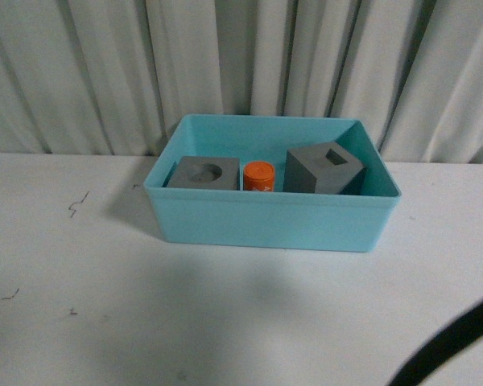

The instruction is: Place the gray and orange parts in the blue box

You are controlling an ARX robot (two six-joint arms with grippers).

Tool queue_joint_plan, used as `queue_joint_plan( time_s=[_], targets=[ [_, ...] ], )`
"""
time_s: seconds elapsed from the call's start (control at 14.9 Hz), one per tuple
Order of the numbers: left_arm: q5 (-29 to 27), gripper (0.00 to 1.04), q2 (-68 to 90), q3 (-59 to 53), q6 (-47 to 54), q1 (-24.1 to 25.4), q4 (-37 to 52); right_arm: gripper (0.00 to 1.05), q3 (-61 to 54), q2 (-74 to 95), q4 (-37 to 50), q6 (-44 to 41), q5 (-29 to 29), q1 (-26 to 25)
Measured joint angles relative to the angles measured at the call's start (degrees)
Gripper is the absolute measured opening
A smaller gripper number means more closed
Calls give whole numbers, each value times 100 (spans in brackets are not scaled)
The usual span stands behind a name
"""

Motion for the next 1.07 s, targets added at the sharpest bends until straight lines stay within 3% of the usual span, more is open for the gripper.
queue_joint_plan(
  time_s=[0.07, 0.34, 0.6, 0.87, 1.07],
  targets=[
    [11, 98, 0, 0, 2, 0, 2, 46, -120, -422, 251, -273, -192, -232],
    [11, 98, 0, 0, 2, 0, 2, 2, -743, -1438, -323, -614, -855, -833],
    [13, 98, 0, 0, 0, 0, 0, 2, -1200, -2258, -553, -619, -1311, -1283],
    [9, 98, 0, 0, 2, 0, 2, 2, -1309, -3414, -1556, -621, -1930, -2022],
    [11, 98, 0, 0, 0, 0, 2, 2, -1309, -4081, -2208, -623, -2013, -2002]
  ],
)
